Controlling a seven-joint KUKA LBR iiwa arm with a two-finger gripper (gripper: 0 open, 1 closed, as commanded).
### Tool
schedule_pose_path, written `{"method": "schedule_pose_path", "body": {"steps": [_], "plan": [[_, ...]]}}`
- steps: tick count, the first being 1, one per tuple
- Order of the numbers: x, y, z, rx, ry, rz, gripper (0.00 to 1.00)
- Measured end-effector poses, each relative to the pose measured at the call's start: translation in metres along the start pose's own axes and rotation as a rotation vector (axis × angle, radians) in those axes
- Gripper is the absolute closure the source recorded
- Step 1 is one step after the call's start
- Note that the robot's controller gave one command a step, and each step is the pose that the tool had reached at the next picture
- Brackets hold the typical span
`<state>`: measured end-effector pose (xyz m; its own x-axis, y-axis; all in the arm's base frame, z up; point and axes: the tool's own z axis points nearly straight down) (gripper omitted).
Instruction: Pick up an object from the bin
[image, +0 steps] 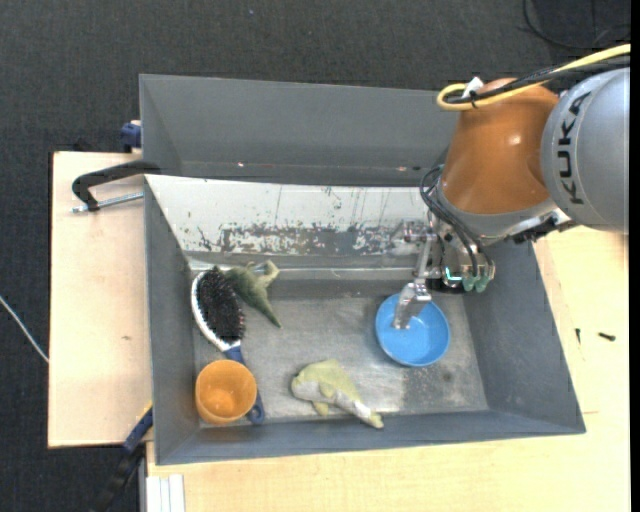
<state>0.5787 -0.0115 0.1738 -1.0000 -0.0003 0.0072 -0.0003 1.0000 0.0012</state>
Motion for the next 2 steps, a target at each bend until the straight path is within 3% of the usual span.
{"method": "schedule_pose_path", "body": {"steps": [1, 2], "plan": [[-0.0013, -0.0021, 0.1029, 0.000, -0.013, -0.054, 0.00], [-0.0040, -0.0025, 0.0977, 0.001, -0.023, -0.053, 1.00]]}}
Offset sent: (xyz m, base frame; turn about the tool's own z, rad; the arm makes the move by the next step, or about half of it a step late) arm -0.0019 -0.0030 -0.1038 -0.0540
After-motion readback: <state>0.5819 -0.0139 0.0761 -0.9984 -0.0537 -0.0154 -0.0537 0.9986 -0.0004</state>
